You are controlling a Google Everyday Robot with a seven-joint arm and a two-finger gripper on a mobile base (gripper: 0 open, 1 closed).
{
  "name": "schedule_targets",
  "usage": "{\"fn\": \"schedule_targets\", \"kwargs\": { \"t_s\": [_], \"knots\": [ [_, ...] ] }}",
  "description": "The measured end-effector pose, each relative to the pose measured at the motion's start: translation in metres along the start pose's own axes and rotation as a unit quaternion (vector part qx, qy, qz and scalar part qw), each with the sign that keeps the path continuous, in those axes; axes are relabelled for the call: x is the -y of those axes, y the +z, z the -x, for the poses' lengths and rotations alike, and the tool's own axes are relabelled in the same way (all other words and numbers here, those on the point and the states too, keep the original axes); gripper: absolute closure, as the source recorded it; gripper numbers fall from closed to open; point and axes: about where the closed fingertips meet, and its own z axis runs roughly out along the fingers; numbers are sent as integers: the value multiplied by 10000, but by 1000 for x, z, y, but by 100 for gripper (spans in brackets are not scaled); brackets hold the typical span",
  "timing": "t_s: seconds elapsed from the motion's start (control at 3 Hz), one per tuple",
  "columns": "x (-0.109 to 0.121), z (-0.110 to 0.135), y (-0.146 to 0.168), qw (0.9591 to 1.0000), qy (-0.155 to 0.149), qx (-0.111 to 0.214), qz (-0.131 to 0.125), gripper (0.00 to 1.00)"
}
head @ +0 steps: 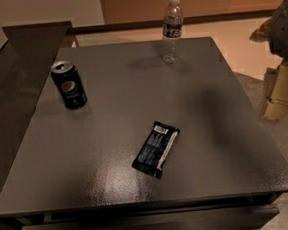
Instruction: Move water bottle near rxbar blueberry
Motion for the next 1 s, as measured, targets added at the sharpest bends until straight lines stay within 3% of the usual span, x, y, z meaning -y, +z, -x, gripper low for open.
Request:
{"fn": "schedule_targets", "kwargs": {
  "t_s": [0.67,1.0],
  "knots": [
    [5,7,7,9999,-34,49,133,0],
    [37,25,28,9995,201,236,103,0]
  ]
}}
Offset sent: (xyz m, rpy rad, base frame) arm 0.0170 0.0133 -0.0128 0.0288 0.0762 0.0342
